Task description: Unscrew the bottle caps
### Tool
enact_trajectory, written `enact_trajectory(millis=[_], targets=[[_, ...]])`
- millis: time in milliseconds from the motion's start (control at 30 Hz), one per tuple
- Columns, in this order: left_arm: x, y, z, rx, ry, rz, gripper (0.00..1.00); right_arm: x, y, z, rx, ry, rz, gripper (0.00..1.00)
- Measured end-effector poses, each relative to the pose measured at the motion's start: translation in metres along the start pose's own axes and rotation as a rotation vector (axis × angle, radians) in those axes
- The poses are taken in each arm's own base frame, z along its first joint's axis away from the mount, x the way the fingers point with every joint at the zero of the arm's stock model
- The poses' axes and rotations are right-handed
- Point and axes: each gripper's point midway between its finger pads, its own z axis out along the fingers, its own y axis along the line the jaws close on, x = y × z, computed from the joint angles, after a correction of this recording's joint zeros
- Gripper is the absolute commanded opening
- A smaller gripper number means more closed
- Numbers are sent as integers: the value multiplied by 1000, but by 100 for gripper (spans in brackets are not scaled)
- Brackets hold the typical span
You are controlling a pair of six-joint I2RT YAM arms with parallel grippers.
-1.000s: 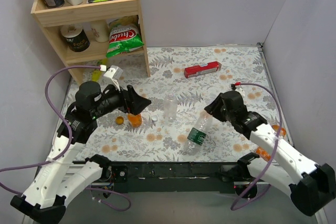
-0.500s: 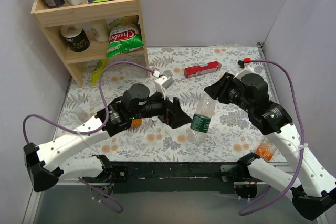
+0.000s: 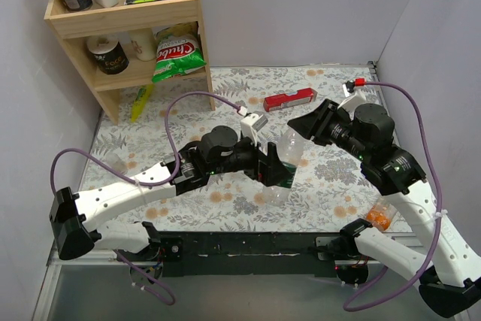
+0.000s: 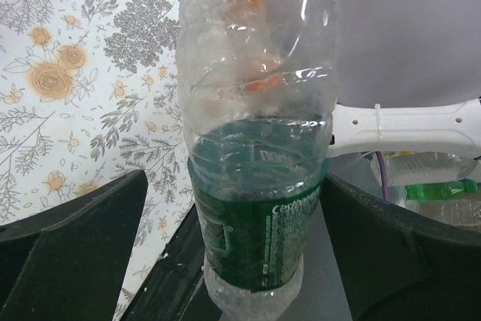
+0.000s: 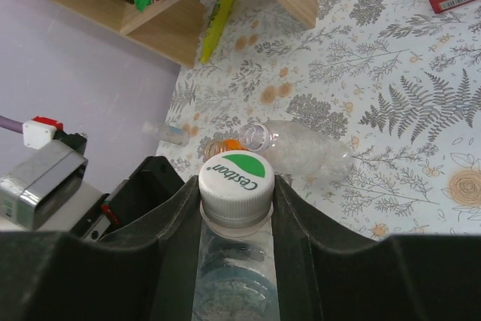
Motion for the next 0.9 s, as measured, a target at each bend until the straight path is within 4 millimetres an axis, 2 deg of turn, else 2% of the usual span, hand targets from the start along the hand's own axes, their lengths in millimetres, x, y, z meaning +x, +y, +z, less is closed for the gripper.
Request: enact_trajectory(millis=[133,167,300,333,400,433,533,700,900], targets=[[2,-7,7,24,-1,-8,80,-3,7,-2,-28,-12,15,1],[1,-10,8,35,-5,-8,69,-4,9,-3,-36,-15,21,1],[-5,-20,9,76,-32,-13,44,-3,12,-6,-63,-27,46,1],[-5,-21,9,79,-32,-13,42,-3,13,-7,-67,-30,49,5],[-6,-21,10,84,-38,-12,38,-3,13,-8,-70,-33,51,22],[-6,-20,9,83,-42,-9,37,-2,12,-8,-69,-32,51,45],[-4,-16,6,68,-52,-1,35,-1,11,-8,-66,-28,51,74],[-6,-15,-2,59,-71,18,34,-2,7,-8,-38,-32,37,78],[-5,-14,-2,55,-68,28,32,-17,15,-11,-26,-60,26,76]])
